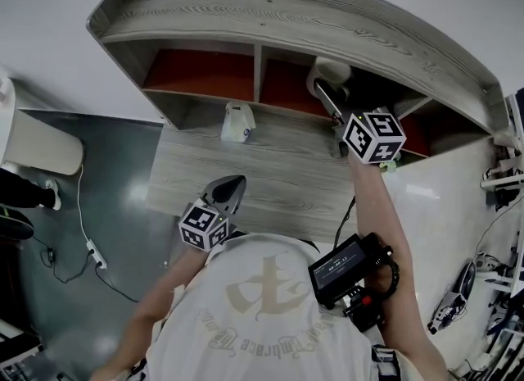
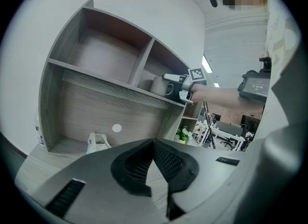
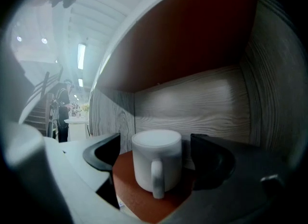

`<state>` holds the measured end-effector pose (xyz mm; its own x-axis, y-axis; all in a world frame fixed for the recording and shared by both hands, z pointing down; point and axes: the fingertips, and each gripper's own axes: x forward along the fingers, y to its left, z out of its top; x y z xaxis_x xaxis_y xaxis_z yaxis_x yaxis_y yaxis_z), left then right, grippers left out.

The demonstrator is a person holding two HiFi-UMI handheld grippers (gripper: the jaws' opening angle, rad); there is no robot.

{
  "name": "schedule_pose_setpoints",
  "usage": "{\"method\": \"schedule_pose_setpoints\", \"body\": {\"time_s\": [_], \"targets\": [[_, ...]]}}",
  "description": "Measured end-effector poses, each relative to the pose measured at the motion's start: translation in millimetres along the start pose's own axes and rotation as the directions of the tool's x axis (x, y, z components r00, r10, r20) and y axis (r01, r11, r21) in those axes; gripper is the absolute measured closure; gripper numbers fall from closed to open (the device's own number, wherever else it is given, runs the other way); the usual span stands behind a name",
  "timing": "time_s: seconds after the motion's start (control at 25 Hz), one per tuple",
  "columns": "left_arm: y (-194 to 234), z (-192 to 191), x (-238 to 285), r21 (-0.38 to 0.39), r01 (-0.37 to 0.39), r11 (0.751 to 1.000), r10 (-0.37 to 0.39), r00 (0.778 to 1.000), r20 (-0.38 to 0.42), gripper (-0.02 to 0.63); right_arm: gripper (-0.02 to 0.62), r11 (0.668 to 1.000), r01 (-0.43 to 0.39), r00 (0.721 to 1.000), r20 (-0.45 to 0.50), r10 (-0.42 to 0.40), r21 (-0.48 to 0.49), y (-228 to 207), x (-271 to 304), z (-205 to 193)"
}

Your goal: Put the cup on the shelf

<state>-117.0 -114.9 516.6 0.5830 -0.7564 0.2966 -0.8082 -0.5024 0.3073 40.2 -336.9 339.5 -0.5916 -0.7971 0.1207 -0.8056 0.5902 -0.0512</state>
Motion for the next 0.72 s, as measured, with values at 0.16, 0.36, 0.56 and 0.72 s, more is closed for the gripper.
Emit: {"method": "schedule_pose_setpoints", "body": {"time_s": [0.16,0.36,0.56,0.72], "targets": [[-3.5,2.1,3.1,0.006,0.014,1.0,-0.014,1.0,0.0,0.604,0.178,1.0,0.007,1.0,0.028,-0.007,-0.004,-2.4,-11.9,6.3],[-7.3,3.9,6.3,0.012,0.033,0.999,-0.033,0.999,0.0,0.604,0.225,1.0,0.017,0.998,0.069,-0.016,-0.01,-6.5,-30.1,13.7],[-13.3,4.3,11.6,0.02,0.057,0.998,-0.057,0.998,-0.001,0.604,0.288,1.0,-0.025,0.993,0.116,0.026,-0.011,-0.7,-47.4,18.5],[-19.7,5.3,15.8,0.026,0.082,0.996,-0.082,0.997,-0.005,0.604,0.33,0.998,-0.065,0.988,0.14,0.066,-0.01,5.6,-62.1,17.3]]}}
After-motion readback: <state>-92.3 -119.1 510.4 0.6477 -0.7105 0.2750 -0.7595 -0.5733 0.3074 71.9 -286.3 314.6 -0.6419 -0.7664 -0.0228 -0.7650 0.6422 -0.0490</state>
